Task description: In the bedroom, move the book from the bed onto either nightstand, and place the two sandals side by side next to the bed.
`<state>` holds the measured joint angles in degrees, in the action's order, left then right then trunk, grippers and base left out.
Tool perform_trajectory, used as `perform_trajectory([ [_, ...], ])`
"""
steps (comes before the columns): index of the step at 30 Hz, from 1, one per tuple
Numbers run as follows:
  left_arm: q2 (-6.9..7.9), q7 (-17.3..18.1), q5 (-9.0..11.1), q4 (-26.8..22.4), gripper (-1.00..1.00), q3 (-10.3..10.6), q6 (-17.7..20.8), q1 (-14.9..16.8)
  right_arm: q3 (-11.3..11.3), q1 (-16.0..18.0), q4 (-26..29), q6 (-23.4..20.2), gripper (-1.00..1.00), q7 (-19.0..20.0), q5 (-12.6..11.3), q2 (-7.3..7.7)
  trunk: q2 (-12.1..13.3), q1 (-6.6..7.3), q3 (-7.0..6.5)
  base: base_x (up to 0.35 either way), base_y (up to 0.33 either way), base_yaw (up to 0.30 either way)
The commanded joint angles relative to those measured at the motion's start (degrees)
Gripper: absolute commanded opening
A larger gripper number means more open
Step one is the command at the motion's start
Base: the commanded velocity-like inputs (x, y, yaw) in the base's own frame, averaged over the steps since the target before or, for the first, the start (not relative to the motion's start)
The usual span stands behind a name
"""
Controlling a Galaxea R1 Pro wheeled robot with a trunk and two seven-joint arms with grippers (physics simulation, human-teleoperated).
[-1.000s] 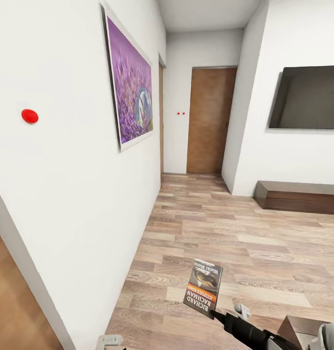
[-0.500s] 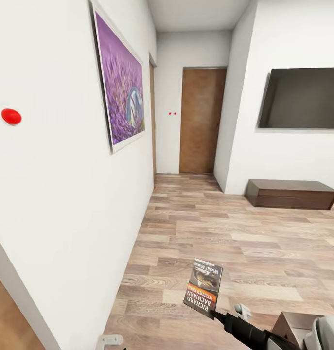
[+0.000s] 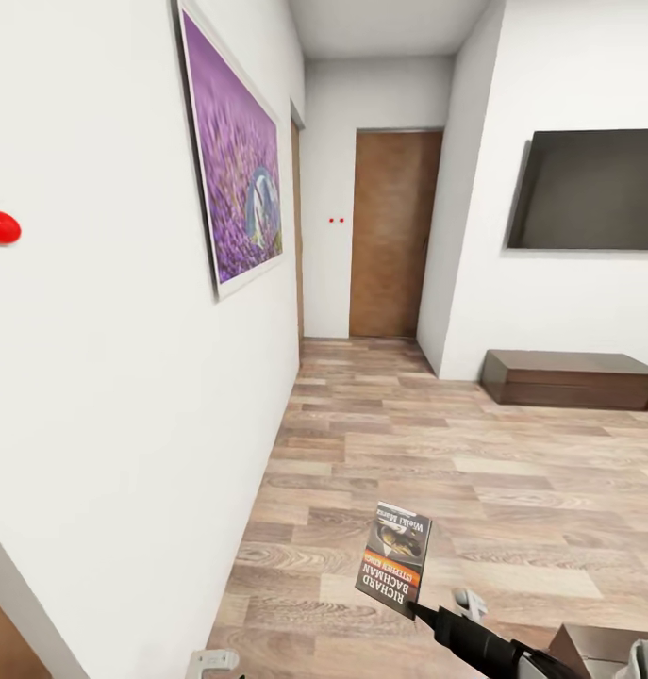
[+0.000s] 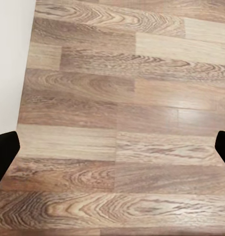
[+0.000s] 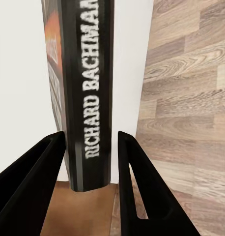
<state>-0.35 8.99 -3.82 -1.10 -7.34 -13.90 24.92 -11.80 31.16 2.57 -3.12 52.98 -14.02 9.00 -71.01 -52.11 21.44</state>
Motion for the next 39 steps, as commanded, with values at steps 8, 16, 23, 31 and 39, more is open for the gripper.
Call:
perform_trajectory([
  [8, 0.0, 0.15, -0.4, 0.04, 1.0, -0.48, -0.16, 0.04, -0.07, 0.04, -0.02, -0.31, -1.0, 0.2, -0.39, -0.01, -0.04, -0.03, 0.06, 0.113, 0.0, 0.0],
  [16, 0.0, 0.15, -0.4, 0.04, 1.0, -0.48, -0.1, 0.04, -0.07, 0.04, -0.02, -0.31, -1.0, 0.2, -0.38, -0.06, -0.04, -0.03, 0.06, 0.046, 0.054, 0.0],
  [23, 0.0, 0.15, -0.4, 0.04, 1.0, -0.48, -0.16, 0.04, -0.07, 0.04, -0.02, -0.31, -1.0, 0.17, -0.38, -0.1, -0.04, -0.03, 0.06, 0.047, 0.057, 0.0],
  [31, 0.0, 0.15, -0.4, 0.04, 1.0, -0.48, -0.14, 0.04, -0.07, 0.04, -0.02, -0.31, -1.0, 0.16, -0.39, -0.12, -0.04, -0.03, 0.06, 0.127, 0.002, 0.0],
  [39, 0.0, 0.15, -0.4, 0.04, 1.0, -0.48, -0.16, 0.04, -0.07, 0.04, -0.02, -0.31, -1.0, 0.15, -0.39, -0.12, -0.04, -0.03, 0.06, 0.047, 0.0, 0.0],
])
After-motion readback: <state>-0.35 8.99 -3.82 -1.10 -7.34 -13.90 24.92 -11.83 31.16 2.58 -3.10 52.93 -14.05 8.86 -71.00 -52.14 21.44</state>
